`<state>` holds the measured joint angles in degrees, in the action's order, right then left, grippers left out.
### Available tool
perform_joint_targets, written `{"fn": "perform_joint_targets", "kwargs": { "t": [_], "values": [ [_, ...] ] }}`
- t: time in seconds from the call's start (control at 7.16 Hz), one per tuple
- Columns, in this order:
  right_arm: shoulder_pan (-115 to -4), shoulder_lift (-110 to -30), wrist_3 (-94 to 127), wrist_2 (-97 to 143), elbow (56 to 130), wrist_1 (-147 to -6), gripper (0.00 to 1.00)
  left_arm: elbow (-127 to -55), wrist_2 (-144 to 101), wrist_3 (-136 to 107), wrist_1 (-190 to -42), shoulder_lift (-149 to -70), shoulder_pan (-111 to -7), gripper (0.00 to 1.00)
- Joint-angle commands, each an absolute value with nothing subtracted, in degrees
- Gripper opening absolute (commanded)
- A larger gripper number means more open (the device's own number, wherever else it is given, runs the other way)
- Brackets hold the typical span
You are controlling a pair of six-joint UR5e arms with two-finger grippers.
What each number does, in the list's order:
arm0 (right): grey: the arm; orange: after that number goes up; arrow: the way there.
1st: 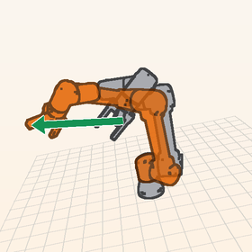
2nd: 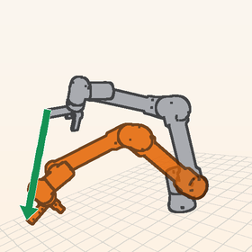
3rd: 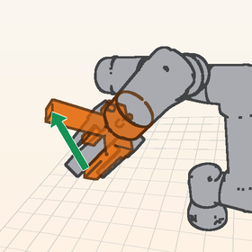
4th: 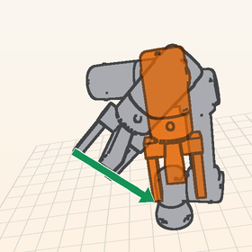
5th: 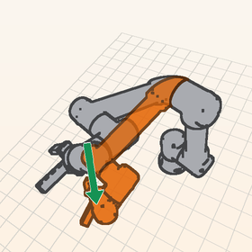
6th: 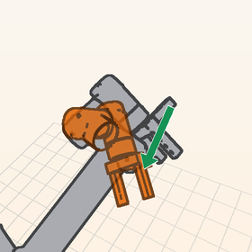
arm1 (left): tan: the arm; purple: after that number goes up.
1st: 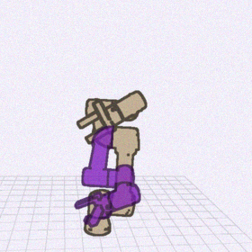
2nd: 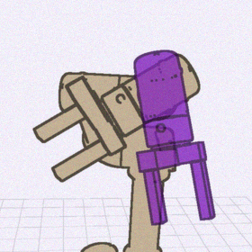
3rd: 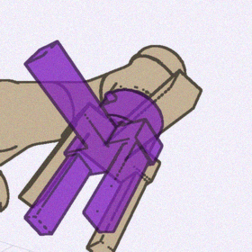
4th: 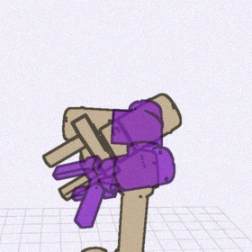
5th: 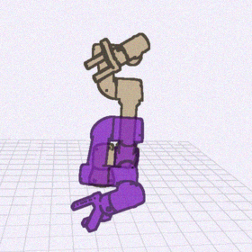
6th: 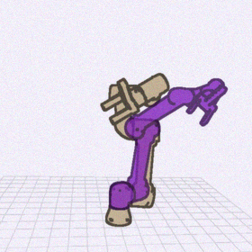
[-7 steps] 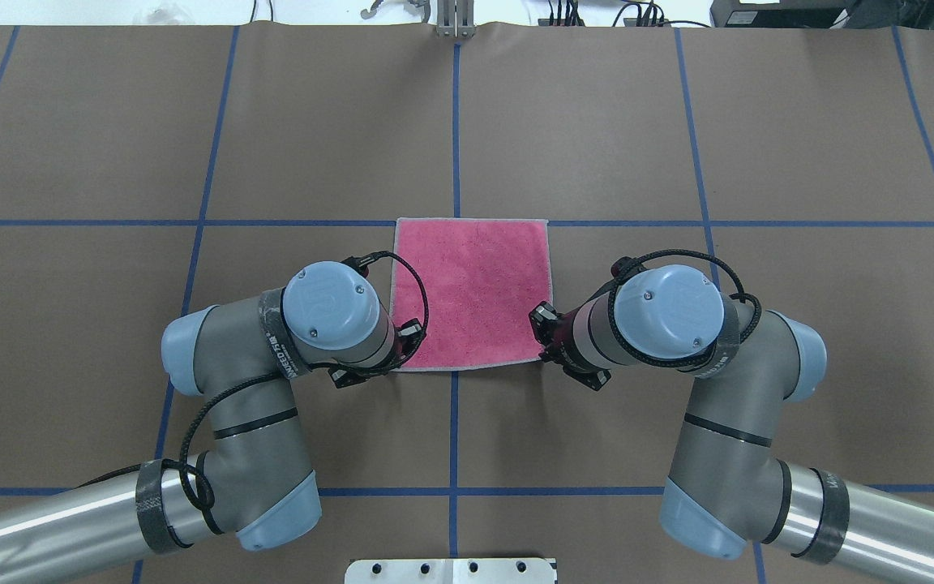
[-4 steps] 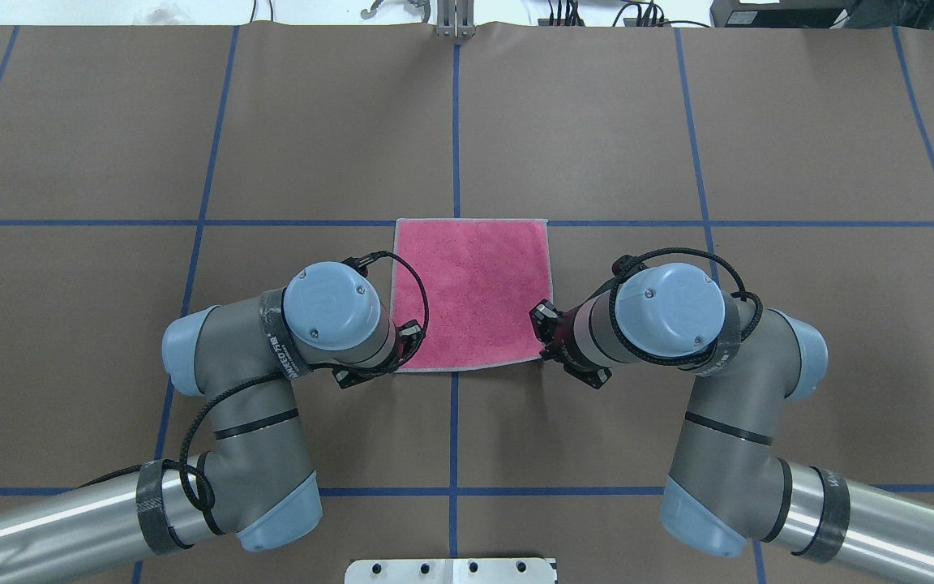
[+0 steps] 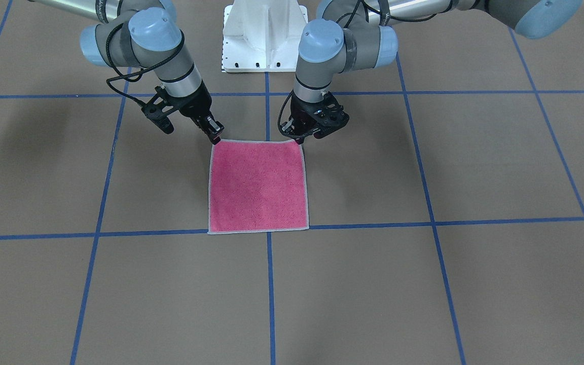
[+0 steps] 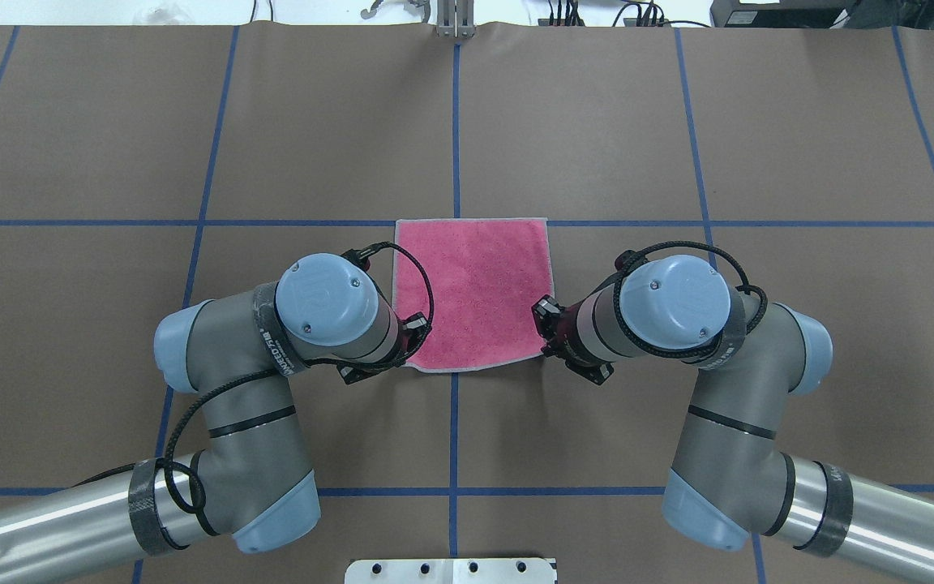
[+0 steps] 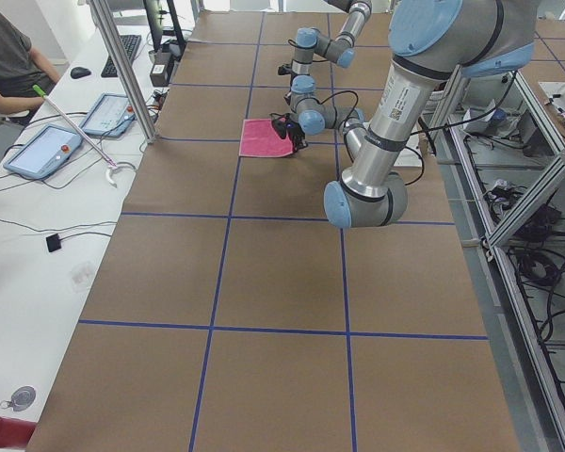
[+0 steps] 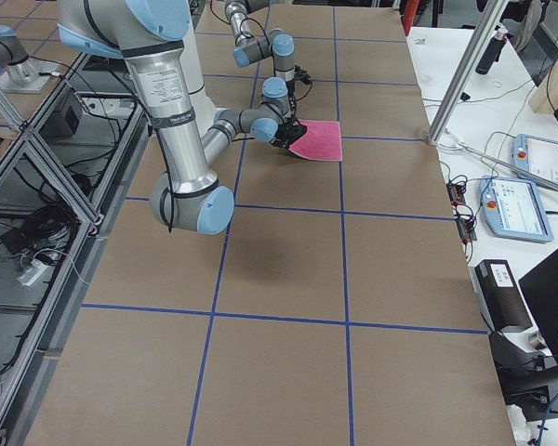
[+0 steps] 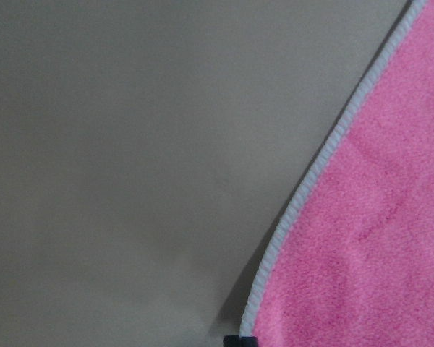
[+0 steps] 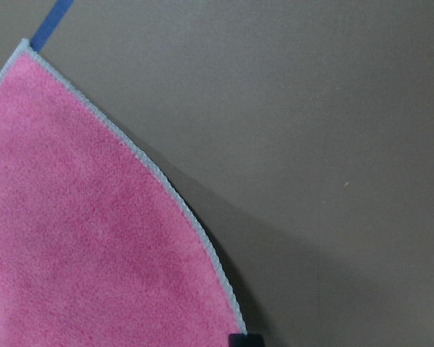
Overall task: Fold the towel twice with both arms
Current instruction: 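Lift both corners and fold them over onto the far edge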
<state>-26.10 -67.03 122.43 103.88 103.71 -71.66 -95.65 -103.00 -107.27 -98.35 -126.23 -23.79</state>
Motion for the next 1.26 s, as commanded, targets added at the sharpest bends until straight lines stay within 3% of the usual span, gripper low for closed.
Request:
{"fn": "perform_joint_targets", "kwargs": {
  "t": [0.0, 0.7, 0.98, 1.12],
  "values": [
    [-26.9, -67.3, 122.4, 105.6, 104.5, -71.6, 0.00, -98.1, -103.0, -108.7, -98.3, -125.9, -24.2, 0.00],
    [-28.6, -69.5, 122.5, 111.4, 109.2, -71.5, 0.00, -103.4, -105.8, -114.9, -97.5, -124.5, -23.7, 0.00],
    [-35.0, -67.3, 122.2, 114.9, 106.6, -71.4, 0.00, -102.0, -105.6, -114.4, -98.3, -125.2, -27.9, 0.00],
    [-35.9, -63.3, 122.0, 114.9, 101.7, -71.2, 0.00, -99.6, -105.6, -114.3, -99.3, -126.3, -30.1, 0.00]
  ]
}}
